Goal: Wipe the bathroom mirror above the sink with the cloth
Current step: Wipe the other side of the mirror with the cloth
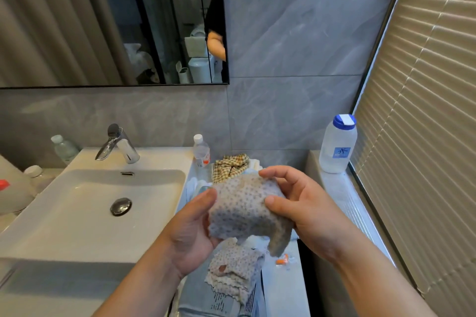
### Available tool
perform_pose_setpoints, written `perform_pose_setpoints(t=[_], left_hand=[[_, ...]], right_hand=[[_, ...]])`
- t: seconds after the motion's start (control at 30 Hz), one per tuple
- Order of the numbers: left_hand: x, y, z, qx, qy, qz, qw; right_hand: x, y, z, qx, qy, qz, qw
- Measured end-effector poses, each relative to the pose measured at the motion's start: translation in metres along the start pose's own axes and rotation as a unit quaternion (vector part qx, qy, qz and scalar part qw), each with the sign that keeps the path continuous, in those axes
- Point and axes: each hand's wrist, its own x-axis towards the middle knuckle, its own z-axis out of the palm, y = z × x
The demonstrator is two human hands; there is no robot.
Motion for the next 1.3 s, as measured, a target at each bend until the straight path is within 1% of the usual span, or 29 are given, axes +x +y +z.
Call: perform_pose_setpoints(t=[0.07,0.17,0.2,0.23,0.27,0.3,0.33,0.37,0.43,0.53,0.63,0.7,0.83,0.9,0.97,1.0,1.03,1.07,1.1,1.13,1.17,1.2,1.23,1.27,1.3], left_hand=[[-0.001,0.002,0.001,0.069,0.015,0.039,0.997],[0.000,0.004,0.005,0.135,0.019,0.109,0.985],[0.000,0.005,0.005,0.149,0.022,0.132,0.980],[0.001,0.007,0.004,0.169,0.023,0.156,0.973],[0.001,0.008,0.004,0.195,0.026,0.178,0.964],[0.001,0.009,0.004,0.225,0.027,0.196,0.954],[0.000,0.010,0.005,0.250,0.028,0.209,0.945],[0.000,0.011,0.005,0.269,0.028,0.217,0.938],[0.001,0.012,0.005,0.294,0.031,0.222,0.929],[0.002,0.014,0.005,0.320,0.069,0.211,0.921],[0.001,0.015,0.003,0.362,0.079,0.209,0.905],[0.000,0.015,0.002,0.392,0.070,0.220,0.891],[0.003,0.011,-0.005,0.450,0.058,0.237,0.859],[0.004,0.008,-0.008,0.460,0.060,0.238,0.853],[0.006,0.008,-0.012,0.455,0.082,0.233,0.855],[0.008,0.009,-0.015,0.453,0.096,0.230,0.856],[0.010,0.009,-0.019,0.459,0.108,0.230,0.852],[0.011,0.010,-0.022,0.477,0.116,0.232,0.840],[0.012,0.010,-0.027,0.513,0.121,0.230,0.818],[0.013,0.010,-0.032,0.561,0.121,0.221,0.788],[0.014,0.008,-0.037,0.621,0.119,0.209,0.746],[0.015,0.006,-0.043,0.685,0.115,0.202,0.690],[0.016,0.003,-0.047,0.734,0.104,0.213,0.636],[0.018,0.000,-0.053,0.758,0.094,0.242,0.598],[0.021,-0.003,-0.060,0.758,0.095,0.269,0.587]], right_hand=[[-0.003,0.001,0.003,-0.029,-0.007,0.007,1.000],[-0.004,0.002,0.006,-0.091,0.031,0.024,0.995],[-0.004,0.001,0.007,-0.077,0.049,0.026,0.995],[-0.003,0.000,0.008,-0.032,0.068,0.041,0.996],[-0.001,0.000,0.009,0.056,0.092,0.078,0.991],[0.002,-0.002,0.010,0.155,0.109,0.137,0.972],[0.005,0.000,0.010,0.232,0.116,0.196,0.946],[0.006,0.002,0.011,0.272,0.119,0.241,0.924],[0.004,0.006,0.014,0.285,0.115,0.281,0.909],[0.001,0.012,0.018,0.267,0.108,0.276,0.917],[0.003,0.013,0.016,0.271,0.135,0.241,0.922],[0.004,0.014,0.014,0.286,0.131,0.259,0.913],[-0.001,0.021,0.021,0.335,0.110,0.336,0.873],[-0.003,0.032,0.027,0.355,0.097,0.331,0.869],[-0.001,0.042,0.029,0.356,0.131,0.291,0.878],[0.002,0.047,0.026,0.328,0.173,0.262,0.891],[0.004,0.052,0.023,0.276,0.215,0.228,0.909],[0.005,0.056,0.018,0.184,0.237,0.193,0.934],[0.003,0.058,0.015,0.066,0.240,0.160,0.955],[0.003,0.061,0.012,-0.076,0.230,0.127,0.962],[0.001,0.064,0.010,-0.207,0.214,0.100,0.949],[0.000,0.069,0.009,-0.310,0.197,0.082,0.926],[0.001,0.073,0.009,-0.384,0.184,0.061,0.903],[0.003,0.077,0.010,-0.422,0.184,0.043,0.887],[0.005,0.084,0.010,-0.430,0.184,0.014,0.884]])
